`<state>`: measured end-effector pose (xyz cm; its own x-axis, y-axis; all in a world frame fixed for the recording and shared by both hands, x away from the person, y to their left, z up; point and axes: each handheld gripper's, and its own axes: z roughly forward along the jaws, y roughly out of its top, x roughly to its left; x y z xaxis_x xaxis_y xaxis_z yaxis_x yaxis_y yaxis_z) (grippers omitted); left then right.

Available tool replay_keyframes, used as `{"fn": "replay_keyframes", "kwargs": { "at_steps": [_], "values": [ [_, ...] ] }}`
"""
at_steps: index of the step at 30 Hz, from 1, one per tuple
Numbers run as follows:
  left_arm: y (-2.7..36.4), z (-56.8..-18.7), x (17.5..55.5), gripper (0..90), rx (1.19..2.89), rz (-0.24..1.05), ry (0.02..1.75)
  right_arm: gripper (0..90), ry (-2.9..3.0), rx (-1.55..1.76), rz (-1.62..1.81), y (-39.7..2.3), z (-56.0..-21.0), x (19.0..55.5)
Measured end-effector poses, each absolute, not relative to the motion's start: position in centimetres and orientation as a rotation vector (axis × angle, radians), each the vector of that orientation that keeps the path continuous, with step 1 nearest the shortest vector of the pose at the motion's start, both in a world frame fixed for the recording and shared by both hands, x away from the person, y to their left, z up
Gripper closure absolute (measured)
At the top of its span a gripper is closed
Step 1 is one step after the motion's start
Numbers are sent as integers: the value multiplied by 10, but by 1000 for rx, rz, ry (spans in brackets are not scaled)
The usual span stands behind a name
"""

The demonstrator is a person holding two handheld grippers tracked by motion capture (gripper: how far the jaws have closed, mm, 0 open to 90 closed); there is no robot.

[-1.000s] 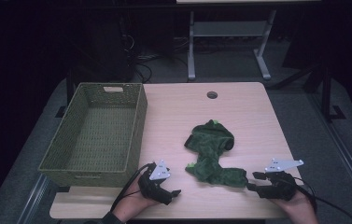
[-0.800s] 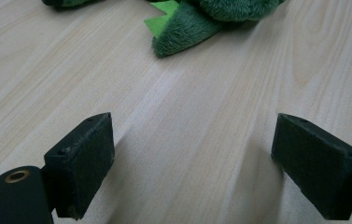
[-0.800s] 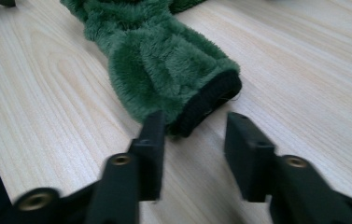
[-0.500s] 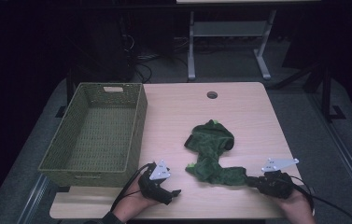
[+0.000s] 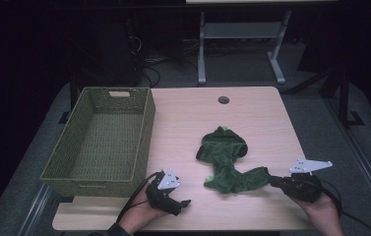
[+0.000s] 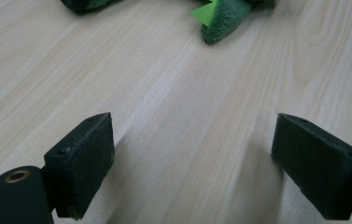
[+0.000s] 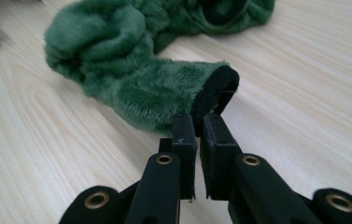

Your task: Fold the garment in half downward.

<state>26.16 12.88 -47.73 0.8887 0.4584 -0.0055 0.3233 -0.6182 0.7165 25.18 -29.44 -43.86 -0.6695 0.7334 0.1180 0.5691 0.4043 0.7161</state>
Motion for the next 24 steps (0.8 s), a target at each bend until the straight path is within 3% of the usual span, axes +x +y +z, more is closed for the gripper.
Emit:
{"fn": "replay_keyframes", "kwargs": {
  "at_steps": [24],
  "values": [
    [128,-478,262,124,2274,228,566,849,2520,848,1264,-242,-404,254]
  ]
}}
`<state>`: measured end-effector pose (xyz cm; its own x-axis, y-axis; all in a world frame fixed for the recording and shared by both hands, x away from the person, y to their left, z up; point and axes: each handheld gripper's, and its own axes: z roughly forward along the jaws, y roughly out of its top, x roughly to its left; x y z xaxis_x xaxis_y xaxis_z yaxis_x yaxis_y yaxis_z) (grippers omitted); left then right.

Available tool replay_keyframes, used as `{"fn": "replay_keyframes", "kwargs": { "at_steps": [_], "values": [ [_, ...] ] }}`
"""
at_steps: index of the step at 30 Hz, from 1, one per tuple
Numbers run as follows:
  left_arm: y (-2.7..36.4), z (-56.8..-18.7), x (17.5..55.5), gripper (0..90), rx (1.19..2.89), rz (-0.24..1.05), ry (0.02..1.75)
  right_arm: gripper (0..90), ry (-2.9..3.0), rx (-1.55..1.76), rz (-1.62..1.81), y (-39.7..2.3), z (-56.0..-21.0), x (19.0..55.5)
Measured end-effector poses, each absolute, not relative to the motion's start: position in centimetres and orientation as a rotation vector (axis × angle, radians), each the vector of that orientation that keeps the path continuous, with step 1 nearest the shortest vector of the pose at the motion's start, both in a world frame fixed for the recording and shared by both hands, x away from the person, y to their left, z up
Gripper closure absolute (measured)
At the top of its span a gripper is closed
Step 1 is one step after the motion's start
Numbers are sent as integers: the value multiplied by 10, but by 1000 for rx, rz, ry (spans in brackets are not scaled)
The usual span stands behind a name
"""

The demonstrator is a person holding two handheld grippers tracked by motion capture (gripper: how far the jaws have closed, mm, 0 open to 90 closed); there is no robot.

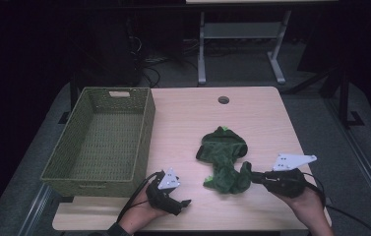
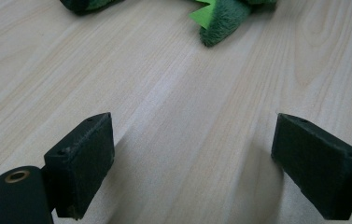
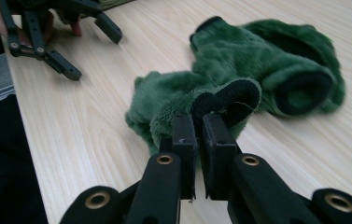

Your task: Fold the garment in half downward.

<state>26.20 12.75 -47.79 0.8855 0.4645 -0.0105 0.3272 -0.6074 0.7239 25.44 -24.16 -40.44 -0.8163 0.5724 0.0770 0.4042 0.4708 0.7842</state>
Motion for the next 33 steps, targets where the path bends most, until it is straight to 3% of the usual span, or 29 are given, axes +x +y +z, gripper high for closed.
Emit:
{"fn": "replay_keyframes", "kwargs": {
  "at_steps": [10,18,23,33],
  "values": [
    [127,-478,262,124,2271,227,567,848,2600,745,1259,-208,-404,267],
    [127,-478,262,124,2273,229,568,774,2562,704,1330,-194,-394,278],
    [128,-478,262,124,2274,234,563,892,2550,734,1356,-195,-394,289],
    [128,-478,262,124,2280,232,559,900,2692,825,1236,-172,-435,314]
  ]
}}
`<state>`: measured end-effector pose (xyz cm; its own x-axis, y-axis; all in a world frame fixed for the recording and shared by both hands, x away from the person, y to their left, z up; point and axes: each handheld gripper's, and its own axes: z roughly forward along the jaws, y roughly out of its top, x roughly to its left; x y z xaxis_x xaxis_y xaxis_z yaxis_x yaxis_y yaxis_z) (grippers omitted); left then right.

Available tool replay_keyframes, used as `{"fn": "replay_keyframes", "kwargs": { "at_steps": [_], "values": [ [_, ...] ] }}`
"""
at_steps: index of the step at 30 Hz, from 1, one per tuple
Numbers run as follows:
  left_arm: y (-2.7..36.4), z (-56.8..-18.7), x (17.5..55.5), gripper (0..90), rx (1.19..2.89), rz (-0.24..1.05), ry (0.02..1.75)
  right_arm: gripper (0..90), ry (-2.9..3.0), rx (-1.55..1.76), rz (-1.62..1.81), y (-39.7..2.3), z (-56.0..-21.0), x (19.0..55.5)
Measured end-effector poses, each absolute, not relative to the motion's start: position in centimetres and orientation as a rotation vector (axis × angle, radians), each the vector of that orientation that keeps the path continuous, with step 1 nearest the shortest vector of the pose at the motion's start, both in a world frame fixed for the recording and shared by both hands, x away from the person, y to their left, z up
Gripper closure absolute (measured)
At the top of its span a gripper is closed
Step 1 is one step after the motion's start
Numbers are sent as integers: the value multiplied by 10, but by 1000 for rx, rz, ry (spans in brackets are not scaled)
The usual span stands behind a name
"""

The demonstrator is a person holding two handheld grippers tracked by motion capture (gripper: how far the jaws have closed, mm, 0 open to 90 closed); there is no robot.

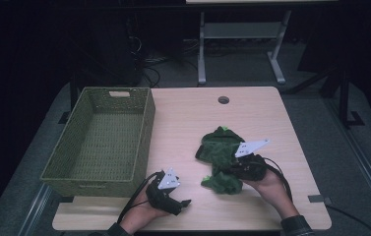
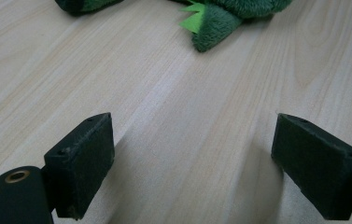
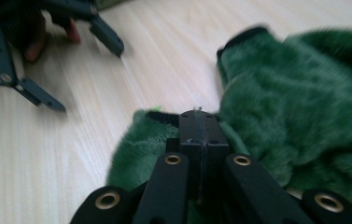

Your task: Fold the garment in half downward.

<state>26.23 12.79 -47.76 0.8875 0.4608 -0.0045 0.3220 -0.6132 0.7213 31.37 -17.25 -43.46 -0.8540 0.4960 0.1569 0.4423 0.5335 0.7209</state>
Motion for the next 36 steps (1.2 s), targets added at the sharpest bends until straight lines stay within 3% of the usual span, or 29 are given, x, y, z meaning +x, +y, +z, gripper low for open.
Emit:
{"fn": "replay_keyframes", "kwargs": {
  "at_steps": [20,26,32,36],
  "values": [
    [128,-477,263,124,2288,235,559,899,2743,883,1053,-166,-453,315],
    [124,-473,266,129,2319,226,582,709,2676,881,1136,-176,-439,313],
    [118,-464,267,129,2317,220,559,597,2613,899,1189,-184,-428,313],
    [113,-453,272,130,2300,216,543,579,2569,885,1191,-189,-419,314]
  ]
}}
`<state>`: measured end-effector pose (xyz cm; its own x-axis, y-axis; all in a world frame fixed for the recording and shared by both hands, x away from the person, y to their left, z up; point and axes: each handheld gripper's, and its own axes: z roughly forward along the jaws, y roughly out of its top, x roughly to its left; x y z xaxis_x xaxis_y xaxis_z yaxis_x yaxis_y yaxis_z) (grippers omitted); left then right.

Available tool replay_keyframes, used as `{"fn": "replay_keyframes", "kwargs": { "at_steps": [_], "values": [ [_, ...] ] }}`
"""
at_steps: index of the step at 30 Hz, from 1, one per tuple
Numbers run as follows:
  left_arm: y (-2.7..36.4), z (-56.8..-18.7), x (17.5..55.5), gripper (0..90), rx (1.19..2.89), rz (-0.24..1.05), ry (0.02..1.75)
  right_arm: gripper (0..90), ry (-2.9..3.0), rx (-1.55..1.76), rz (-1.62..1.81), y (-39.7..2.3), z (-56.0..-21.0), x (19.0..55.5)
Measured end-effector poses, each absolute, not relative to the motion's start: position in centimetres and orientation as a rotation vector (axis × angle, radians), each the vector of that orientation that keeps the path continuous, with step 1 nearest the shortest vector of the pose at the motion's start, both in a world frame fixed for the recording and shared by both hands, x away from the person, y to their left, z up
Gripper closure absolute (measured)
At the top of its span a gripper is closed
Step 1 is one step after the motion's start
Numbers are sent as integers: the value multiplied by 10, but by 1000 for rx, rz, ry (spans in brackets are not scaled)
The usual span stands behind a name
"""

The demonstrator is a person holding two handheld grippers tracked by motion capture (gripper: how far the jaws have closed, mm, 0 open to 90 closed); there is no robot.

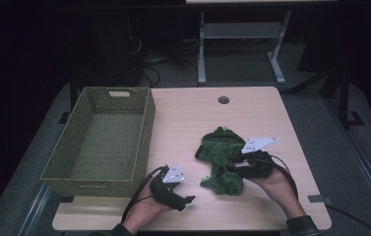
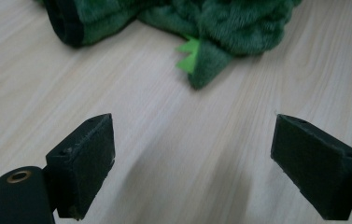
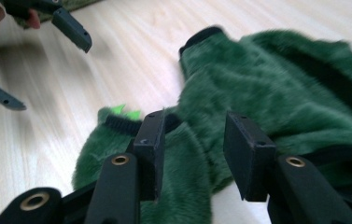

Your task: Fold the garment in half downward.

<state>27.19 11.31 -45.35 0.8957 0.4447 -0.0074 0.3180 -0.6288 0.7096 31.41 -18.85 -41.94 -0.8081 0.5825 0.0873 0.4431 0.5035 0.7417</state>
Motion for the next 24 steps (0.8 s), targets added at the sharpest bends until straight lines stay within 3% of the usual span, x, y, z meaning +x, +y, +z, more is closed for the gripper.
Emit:
{"fn": "replay_keyframes", "kwargs": {
  "at_steps": [10,24],
  "values": [
    [96,-434,302,170,2296,210,497,549,2514,943,1192,-200,-405,336],
    [65,-416,356,385,2287,207,478,527,2416,1085,1187,-216,-402,366]
  ]
}}
